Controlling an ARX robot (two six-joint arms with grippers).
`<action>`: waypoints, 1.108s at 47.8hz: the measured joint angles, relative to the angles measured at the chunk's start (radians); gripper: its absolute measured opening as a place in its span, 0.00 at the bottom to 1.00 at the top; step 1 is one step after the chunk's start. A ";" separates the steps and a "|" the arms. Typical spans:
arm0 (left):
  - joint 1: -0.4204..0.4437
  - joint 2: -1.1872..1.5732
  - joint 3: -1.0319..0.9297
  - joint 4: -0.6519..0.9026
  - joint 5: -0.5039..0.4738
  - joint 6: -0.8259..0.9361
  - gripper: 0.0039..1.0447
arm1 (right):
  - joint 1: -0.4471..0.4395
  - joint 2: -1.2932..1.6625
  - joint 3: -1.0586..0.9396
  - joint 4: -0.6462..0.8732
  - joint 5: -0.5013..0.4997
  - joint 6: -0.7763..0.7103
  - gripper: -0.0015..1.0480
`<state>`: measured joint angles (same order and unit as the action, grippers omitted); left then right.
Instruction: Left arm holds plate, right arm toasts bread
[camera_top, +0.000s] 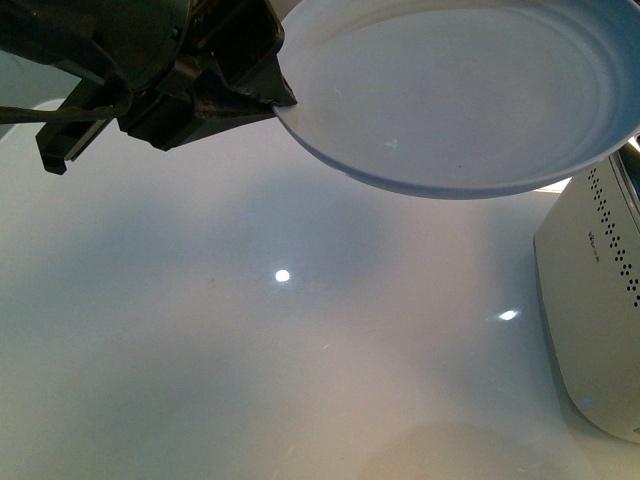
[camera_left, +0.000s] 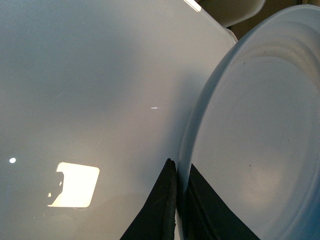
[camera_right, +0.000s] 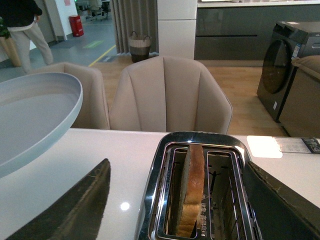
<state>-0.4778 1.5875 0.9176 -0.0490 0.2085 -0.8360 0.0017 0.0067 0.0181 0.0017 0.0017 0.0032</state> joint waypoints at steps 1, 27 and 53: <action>0.000 0.000 0.000 0.000 0.000 0.000 0.03 | 0.000 0.000 0.000 0.000 0.000 0.000 0.80; 0.000 0.000 0.000 0.000 0.000 0.000 0.03 | 0.000 0.000 0.000 0.000 0.000 0.000 0.92; 0.135 0.086 0.294 -0.487 -0.088 0.414 0.03 | 0.000 -0.001 0.000 0.000 -0.002 0.000 0.92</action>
<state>-0.3424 1.6733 1.2121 -0.5362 0.1204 -0.4217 0.0017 0.0059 0.0181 0.0017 0.0002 0.0032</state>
